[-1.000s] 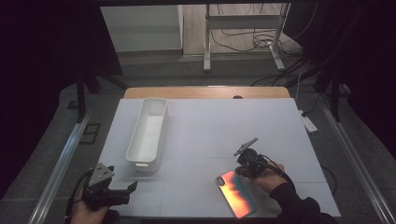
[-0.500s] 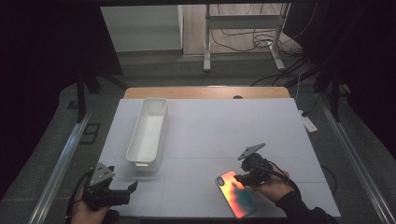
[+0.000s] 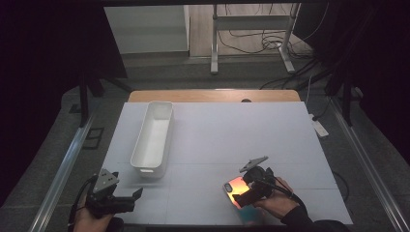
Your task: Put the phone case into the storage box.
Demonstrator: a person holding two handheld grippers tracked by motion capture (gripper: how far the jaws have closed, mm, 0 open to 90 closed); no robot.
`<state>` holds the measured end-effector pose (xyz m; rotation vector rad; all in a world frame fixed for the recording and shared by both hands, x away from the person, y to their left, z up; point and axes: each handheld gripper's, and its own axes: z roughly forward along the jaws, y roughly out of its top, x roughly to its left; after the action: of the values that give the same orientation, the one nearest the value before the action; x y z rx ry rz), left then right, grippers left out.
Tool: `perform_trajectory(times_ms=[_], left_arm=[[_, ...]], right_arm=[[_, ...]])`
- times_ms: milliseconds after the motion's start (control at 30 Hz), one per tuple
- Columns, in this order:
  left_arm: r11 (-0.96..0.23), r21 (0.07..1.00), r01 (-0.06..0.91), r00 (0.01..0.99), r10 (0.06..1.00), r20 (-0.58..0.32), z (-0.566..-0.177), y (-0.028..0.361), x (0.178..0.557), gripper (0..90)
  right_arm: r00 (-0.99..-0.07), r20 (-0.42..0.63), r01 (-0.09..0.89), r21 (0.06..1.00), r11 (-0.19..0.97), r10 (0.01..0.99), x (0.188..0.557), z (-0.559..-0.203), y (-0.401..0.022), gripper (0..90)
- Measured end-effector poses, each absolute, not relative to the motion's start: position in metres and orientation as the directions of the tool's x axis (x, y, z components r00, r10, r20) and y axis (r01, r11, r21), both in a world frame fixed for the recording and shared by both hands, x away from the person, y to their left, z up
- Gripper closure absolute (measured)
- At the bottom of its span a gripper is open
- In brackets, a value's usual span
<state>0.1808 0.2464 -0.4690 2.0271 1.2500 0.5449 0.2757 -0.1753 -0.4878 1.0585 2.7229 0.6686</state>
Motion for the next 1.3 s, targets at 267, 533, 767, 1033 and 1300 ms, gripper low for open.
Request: perform_trajectory(times_ms=[267,533,767,1033,1300], left_arm=[[-0.304,0.735,0.606,0.450,0.893,-0.002,-0.469,0.246,0.181,3.4],[-0.303,0.735,0.606,0.450,0.893,-0.003,-0.469,0.246,0.181,3.4],[-0.304,0.735,0.606,0.450,0.893,-0.002,-0.469,0.246,0.181,3.4],[-0.304,0.735,0.606,0.450,0.893,-0.001,-0.469,0.246,0.181,3.4],[-0.302,0.735,0.607,0.449,0.893,-0.003,-0.469,0.247,0.181,3.5]], right_arm=[[-0.730,0.037,0.631,0.419,0.653,0.682,0.272,-0.505,-0.167,0.0],[-0.732,-0.029,0.622,0.377,0.686,0.680,0.268,-0.517,-0.159,0.0],[-0.729,-0.034,0.630,0.358,0.690,0.683,0.269,-0.515,-0.158,5.4],[-0.731,-0.021,0.633,0.354,0.689,0.682,0.273,-0.509,-0.162,15.5],[-0.731,-0.007,0.632,0.367,0.682,0.682,0.273,-0.508,-0.166,16.4]])
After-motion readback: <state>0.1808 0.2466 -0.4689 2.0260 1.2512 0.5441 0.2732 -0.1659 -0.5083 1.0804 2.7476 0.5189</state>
